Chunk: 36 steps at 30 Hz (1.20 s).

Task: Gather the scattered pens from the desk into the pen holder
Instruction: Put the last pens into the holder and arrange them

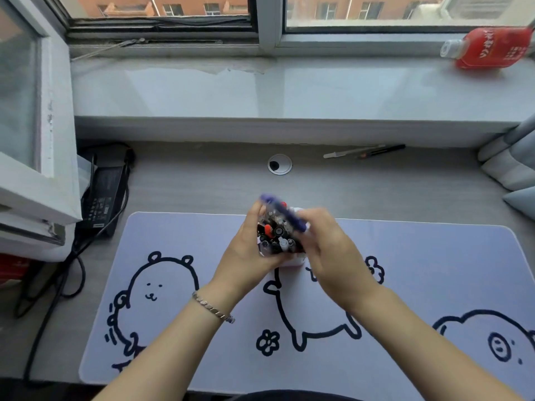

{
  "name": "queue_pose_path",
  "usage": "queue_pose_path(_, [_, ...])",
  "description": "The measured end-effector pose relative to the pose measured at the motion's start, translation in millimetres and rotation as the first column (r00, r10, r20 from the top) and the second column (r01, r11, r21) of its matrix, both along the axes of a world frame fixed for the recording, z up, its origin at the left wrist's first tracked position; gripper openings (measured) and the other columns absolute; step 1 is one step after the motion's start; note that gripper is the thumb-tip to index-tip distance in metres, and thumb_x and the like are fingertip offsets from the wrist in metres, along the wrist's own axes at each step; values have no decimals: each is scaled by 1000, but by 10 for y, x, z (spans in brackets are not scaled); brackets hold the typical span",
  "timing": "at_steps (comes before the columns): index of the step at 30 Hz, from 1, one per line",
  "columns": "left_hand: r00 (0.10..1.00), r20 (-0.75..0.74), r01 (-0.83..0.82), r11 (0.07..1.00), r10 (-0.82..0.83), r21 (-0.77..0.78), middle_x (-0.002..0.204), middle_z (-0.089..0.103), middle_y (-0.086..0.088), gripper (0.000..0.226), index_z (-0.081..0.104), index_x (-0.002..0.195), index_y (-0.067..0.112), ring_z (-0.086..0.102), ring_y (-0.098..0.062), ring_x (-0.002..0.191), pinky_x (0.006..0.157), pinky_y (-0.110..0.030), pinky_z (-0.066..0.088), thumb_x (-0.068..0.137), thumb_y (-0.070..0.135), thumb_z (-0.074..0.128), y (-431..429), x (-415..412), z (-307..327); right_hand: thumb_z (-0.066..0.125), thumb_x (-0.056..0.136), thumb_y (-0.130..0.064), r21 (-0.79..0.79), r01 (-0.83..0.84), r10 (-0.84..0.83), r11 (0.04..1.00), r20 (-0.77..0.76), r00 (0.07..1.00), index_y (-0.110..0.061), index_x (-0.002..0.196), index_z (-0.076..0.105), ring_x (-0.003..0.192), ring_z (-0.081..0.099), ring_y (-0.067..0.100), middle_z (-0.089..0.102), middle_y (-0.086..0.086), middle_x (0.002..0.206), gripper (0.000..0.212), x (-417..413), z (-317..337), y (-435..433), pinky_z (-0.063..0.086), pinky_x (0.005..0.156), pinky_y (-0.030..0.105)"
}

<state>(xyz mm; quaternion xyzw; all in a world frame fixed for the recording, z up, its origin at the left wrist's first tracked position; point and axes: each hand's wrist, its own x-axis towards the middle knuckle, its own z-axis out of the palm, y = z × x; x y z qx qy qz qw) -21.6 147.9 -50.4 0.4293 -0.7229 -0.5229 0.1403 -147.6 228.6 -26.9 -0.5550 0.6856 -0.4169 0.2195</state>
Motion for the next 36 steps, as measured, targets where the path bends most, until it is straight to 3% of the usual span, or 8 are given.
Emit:
queue_pose_path(7, [999, 44, -8, 998, 11, -57, 131, 50, 15, 97, 21, 136, 42, 52, -8, 116, 99, -36, 44, 62, 26, 82, -21, -17, 24, 47, 89, -21, 57, 107, -103, 993, -68, 992, -16, 108, 59, 80, 51, 10, 59, -2, 97, 24, -23, -34, -104, 46, 69, 31])
queue_pose_path(10, [999, 34, 1, 987, 4, -161, 137, 44, 13, 102, 21, 140, 34, 42, -4, 126, 104, -34, 40, 59, 33, 83, 30, -65, 120, 52, 84, -16, 56, 75, -69, 996, -101, 993, -16, 103, 61, 78, 53, 0, 61, -6, 97, 20, 14, -75, -90, 43, 67, 19])
queue_pose_path(17, [999, 29, -23, 931, 37, -365, 131, 53, 5, 77, 42, 131, 20, 54, -12, 113, 87, -33, 51, 66, 34, 79, 126, -193, 180, 58, 78, -16, -52, 136, -138, 989, -42, 990, -39, 106, 49, 56, 49, -7, 61, -12, 86, 37, -94, 7, 25, 46, 55, 24])
queue_pose_path(23, [992, 37, -95, 919, 118, -383, 133, 54, 1, 73, 44, 131, 16, 53, -15, 119, 88, -27, 46, 69, 33, 77, 127, -247, 117, 68, 73, -16, -188, 152, -201, 970, -278, 939, -17, 81, 73, 52, 59, 20, 69, 3, 76, 9, -135, 51, -85, 49, 42, 29])
queue_pose_path(27, [997, 40, -55, 942, 72, -330, 132, 53, 5, 83, 36, 135, 24, 53, -12, 116, 86, -30, 48, 66, 36, 78, 86, -189, 104, 67, 72, -23, -55, 297, -298, 953, -335, 894, -15, 61, 64, 45, 52, 25, 59, 1, 69, 14, -93, 31, -82, 29, 39, 15])
queue_pose_path(30, [999, 33, -24, 942, 37, -336, 133, 51, 4, 80, 37, 135, 24, 52, -12, 118, 90, -29, 48, 67, 33, 78, 71, -155, 91, 66, 79, -27, 110, 292, -235, 950, -365, 901, -16, 66, 64, 55, 53, 27, 52, 2, 67, 17, -42, 83, -78, 26, 43, 20])
queue_pose_path(33, [1000, -6, -7, 926, 5, -378, 133, 51, 2, 76, 42, 131, 21, 47, -10, 120, 95, -28, 44, 66, 32, 79, 72, -168, 74, 61, 84, -36, 251, 219, -179, 943, -172, 969, -18, 67, 64, 61, 49, 17, 54, -4, 63, 24, -172, 219, -98, 34, 53, 28])
queue_pose_path(36, [1000, -9, 15, 908, -20, -418, 125, 50, 2, 72, 43, 131, 23, 45, -7, 112, 95, -28, 44, 68, 31, 78, 48, -200, 74, 51, 89, -39, 162, 237, -262, 958, 161, 951, -30, 71, 58, 44, 37, 4, 44, -13, 44, 21, -363, 338, 56, 26, 43, 14])
